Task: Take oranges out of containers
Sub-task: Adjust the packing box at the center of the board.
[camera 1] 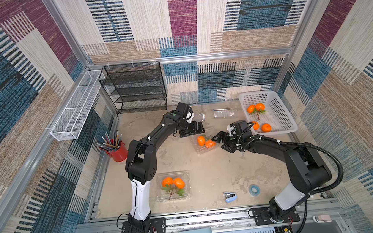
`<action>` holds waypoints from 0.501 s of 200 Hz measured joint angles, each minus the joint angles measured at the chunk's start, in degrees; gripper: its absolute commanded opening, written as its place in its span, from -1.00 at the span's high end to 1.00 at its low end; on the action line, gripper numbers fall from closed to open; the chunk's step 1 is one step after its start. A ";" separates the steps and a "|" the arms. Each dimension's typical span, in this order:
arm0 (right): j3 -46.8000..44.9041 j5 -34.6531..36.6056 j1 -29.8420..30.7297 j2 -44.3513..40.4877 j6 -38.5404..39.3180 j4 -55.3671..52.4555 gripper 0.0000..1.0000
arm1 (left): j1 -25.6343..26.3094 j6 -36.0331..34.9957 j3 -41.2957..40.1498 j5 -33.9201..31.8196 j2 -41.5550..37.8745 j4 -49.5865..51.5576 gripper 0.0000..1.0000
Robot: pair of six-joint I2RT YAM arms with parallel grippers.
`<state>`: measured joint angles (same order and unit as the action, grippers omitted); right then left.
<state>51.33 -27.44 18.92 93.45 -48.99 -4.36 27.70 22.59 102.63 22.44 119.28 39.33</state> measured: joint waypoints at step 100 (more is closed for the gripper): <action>0.74 -0.37 -3.34 1.18 3.32 -1.70 -0.66 | 3.74 1.14 -9.42 1.86 -5.40 -2.51 -0.98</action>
<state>52.07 -27.81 15.57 94.63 -45.67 -6.07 31.44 23.73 93.21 24.29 113.89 36.82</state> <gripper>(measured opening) 0.830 0.989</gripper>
